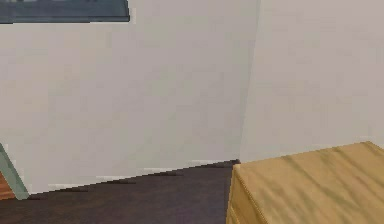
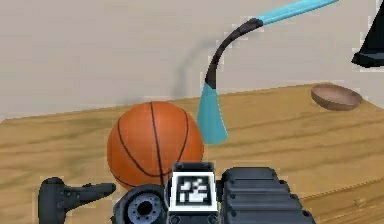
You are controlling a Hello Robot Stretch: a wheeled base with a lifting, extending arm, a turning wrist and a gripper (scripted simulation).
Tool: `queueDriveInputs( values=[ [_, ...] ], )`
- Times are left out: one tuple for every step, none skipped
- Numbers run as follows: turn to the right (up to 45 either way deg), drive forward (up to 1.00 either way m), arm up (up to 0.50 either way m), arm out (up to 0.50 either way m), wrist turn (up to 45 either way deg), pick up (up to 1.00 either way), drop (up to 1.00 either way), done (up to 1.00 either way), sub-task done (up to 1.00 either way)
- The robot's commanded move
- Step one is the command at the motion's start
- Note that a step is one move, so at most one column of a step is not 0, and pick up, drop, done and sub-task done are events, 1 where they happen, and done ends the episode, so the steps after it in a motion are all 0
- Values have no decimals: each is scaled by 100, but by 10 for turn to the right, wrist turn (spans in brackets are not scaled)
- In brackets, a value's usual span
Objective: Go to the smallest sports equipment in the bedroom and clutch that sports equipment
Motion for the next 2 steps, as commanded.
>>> queueDriveInputs(
  values=[
    [0,0,0,0,450,0,0,0,0],
    [0,0,0,0,450,0,0,0,0]
  ],
)
